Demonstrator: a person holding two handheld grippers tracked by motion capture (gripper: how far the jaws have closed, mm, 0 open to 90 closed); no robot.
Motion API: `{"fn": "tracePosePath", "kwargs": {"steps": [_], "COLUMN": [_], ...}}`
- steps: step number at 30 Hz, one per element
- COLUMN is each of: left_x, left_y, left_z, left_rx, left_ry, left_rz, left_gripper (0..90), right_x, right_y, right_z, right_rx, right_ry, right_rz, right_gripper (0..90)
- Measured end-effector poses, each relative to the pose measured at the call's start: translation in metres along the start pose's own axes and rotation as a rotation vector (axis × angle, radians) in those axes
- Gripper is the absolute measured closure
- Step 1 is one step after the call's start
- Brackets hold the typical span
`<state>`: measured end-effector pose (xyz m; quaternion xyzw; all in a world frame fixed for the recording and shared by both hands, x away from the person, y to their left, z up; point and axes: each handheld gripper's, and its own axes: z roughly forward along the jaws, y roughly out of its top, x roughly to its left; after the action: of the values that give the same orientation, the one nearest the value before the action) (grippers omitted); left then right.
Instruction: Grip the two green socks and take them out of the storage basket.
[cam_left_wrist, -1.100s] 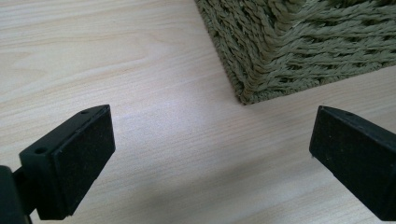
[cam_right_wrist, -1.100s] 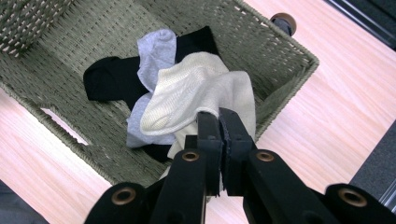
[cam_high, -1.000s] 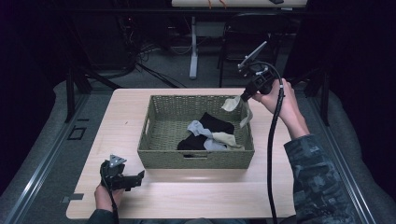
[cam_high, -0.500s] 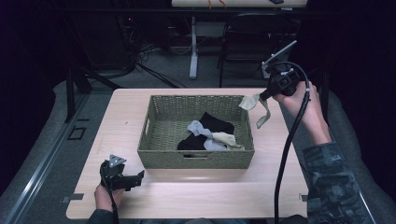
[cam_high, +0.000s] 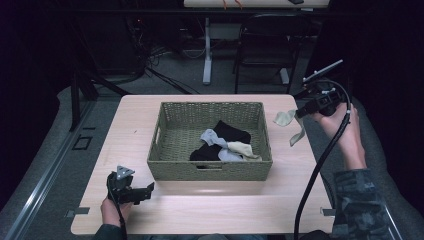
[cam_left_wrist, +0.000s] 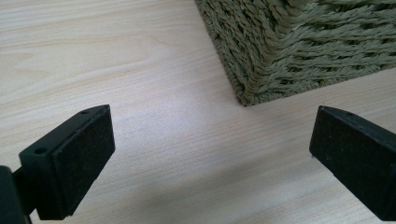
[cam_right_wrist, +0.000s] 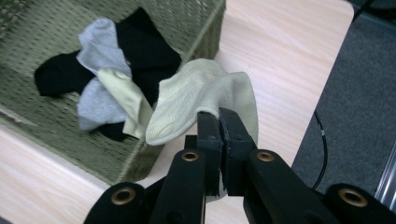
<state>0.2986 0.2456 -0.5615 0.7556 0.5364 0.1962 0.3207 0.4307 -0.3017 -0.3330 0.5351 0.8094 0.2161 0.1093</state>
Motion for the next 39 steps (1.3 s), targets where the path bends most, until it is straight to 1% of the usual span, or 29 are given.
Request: {"fn": "tracePosePath", "kwargs": {"steps": [2, 4, 7, 9, 10, 11, 13, 14, 15, 16, 18, 19, 20, 21, 22, 23, 24, 26, 28, 29, 30, 31, 32, 33, 34, 35, 37, 38, 39], "left_x": [0.0, 0.0, 0.0, 0.0, 0.0, -0.001, 0.0, 0.0, 0.0, 0.0, -0.001, -0.001, -0.001, -0.001, -0.001, -0.001, -0.001, -0.001, -0.001, -0.001, -0.001, -0.001, -0.001, -0.001, -0.001, -0.001, -0.001, -0.001, -0.001], "left_y": [0.0, 0.0, 0.0, 0.0, 0.0, 0.0, 0.0, 0.0, 0.0, 0.0, 0.0, 0.0, 0.0, 0.0, 0.0, 0.0, 0.0, 0.0, 0.0, 0.0, 0.0, 0.0, 0.0, 0.0, 0.0, 0.0, 0.0, 0.0, 0.0], "left_z": [0.0, 0.0, 0.0, 0.0, 0.0, 0.001, 0.001, 0.001, 0.0, 0.0, 0.0, 0.0, 0.0, 0.001, 0.0, 0.0, 0.0, 0.0, 0.0, 0.0, 0.0, 0.0, 0.0, 0.0, 0.0, 0.0, 0.0, 0.0, 0.0], "left_rx": [0.0, 0.001, 0.002, 0.001, 0.002, -0.001, -0.001, -0.001, -0.001, -0.001, -0.001, -0.001, -0.001, -0.001, -0.001, -0.002, -0.002, -0.002, -0.002, -0.002, -0.004, -0.006, -0.006, -0.006, -0.004, -0.004, -0.004, -0.003, -0.003], "left_ry": [-0.001, 0.0, 0.002, 0.001, -0.001, -0.001, -0.001, -0.001, 0.0, -0.001, -0.001, -0.002, -0.002, -0.002, -0.002, -0.002, -0.002, -0.002, -0.003, -0.003, -0.006, -0.006, -0.006, -0.006, -0.007, -0.007, -0.006, -0.006, -0.006], "left_rz": [0.0, 0.0, -0.001, -0.001, 0.001, -0.001, -0.001, -0.001, -0.001, 0.0, 0.0, 0.0, 0.001, 0.001, 0.001, 0.0, 0.0, 0.0, 0.0, 0.0, 0.001, -0.001, -0.001, -0.001, 0.0, 0.0, 0.0, 0.0, 0.0], "left_gripper": [0.0, 0.0, 0.0, 0.0, 0.0, 0.0, 0.0, 0.0, 0.0, 0.0, 0.0, 0.0, 0.0, 0.0, 0.0, 0.0, 0.0, 0.0, 0.0, 0.0, 0.0, 0.0, 0.0, 0.0, 0.0, 0.0, 0.0, 0.0, 0.0], "right_x": [-0.001, -0.006, -0.01, -0.013, -0.014, -0.017, -0.019, -0.019, -0.02, -0.021, -0.021, -0.021, -0.02, -0.021, -0.021, -0.021, -0.023, -0.023, -0.024, -0.024, -0.025, -0.025, -0.025, -0.025, -0.025, -0.027, -0.028, -0.03, -0.03], "right_y": [-0.003, -0.013, -0.02, -0.023, -0.026, -0.032, -0.038, -0.038, -0.044, -0.047, -0.052, -0.054, -0.056, -0.058, -0.059, -0.061, -0.063, -0.068, -0.072, -0.072, -0.077, -0.078, -0.08, -0.08, -0.082, -0.085, -0.087, -0.087, -0.087], "right_z": [0.003, 0.018, 0.029, 0.032, 0.035, 0.042, 0.048, 0.048, 0.057, 0.062, 0.074, 0.078, 0.086, 0.091, 0.097, 0.101, 0.108, 0.118, 0.129, 0.129, 0.14, 0.143, 0.148, 0.148, 0.151, 0.159, 0.163, 0.163, 0.162], "right_rx": [0.003, 0.022, 0.047, 0.051, 0.047, 0.052, 0.057, 0.057, 0.058, 0.06, 0.082, 0.087, 0.103, 0.115, 0.131, 0.131, 0.146, 0.157, 0.182, 0.182, 0.212, 0.213, 0.219, 0.219, 0.225, 0.236, 0.24, 0.241, 0.246], "right_ry": [-0.003, -0.009, -0.026, -0.022, -0.014, -0.01, -0.002, -0.002, 0.003, 0.007, 0.017, 0.011, 0.003, 0.006, 0.014, 0.009, 0.008, 0.012, 0.014, 0.014, 0.024, 0.02, 0.025, 0.025, 0.025, 0.041, 0.05, 0.056, 0.055], "right_rz": [0.007, 0.023, 0.037, 0.044, 0.056, 0.066, 0.073, 0.073, 0.089, 0.091, 0.095, 0.097, 0.097, 0.096, 0.097, 0.106, 0.101, 0.114, 0.116, 0.116, 0.114, 0.12, 0.123, 0.123, 0.126, 0.132, 0.142, 0.145, 0.136], "right_gripper": [88.3, 88.3, 88.3, 88.3, 88.3, 88.3, 88.3, 88.3, 88.3, 88.3, 88.2, 88.3, 88.3, 88.2, 88.2, 88.2, 88.3, 88.2, 88.3, 88.3, 88.3, 88.3, 88.2, 88.2, 88.1, 87.0, 83.0, 82.5, 80.9]}}
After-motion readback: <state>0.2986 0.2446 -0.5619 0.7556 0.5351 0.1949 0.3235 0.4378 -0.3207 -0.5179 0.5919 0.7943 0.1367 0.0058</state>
